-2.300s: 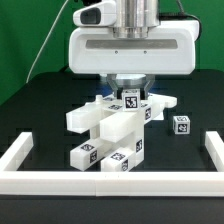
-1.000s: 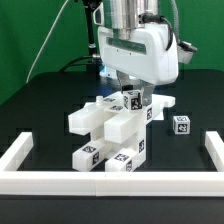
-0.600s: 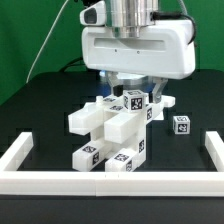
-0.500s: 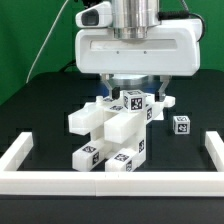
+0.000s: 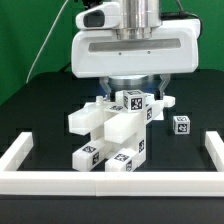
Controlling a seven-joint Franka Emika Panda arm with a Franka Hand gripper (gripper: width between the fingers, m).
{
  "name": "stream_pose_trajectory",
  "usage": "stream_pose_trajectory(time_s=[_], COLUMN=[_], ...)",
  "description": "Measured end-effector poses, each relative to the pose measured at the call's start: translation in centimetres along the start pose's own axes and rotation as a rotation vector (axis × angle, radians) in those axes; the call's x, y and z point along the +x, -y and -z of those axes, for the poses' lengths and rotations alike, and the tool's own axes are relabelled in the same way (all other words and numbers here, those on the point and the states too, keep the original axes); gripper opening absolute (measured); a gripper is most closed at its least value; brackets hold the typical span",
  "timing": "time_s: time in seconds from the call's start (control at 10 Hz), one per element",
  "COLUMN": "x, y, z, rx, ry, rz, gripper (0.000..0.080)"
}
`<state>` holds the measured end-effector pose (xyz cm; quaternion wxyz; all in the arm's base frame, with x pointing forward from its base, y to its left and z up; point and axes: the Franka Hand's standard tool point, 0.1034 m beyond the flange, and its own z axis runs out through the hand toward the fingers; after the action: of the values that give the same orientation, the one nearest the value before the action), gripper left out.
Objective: Assemble chair
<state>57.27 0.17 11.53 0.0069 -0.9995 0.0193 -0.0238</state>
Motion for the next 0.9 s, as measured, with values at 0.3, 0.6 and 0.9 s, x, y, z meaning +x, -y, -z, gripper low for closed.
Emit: stream_pose_trajectory(time_s=[0.3, 0.6, 0.9], x=[0.00, 0.00, 0.01], y=[0.03, 0.10, 0.17], z=[-0.01, -0.01, 0.00], rx=[0.002, 0.003, 0.004], ry=[0.000, 0.000, 0.000], rz=[-0.108, -0.265, -0.447], gripper=[0.0367, 0.0283, 0.0283])
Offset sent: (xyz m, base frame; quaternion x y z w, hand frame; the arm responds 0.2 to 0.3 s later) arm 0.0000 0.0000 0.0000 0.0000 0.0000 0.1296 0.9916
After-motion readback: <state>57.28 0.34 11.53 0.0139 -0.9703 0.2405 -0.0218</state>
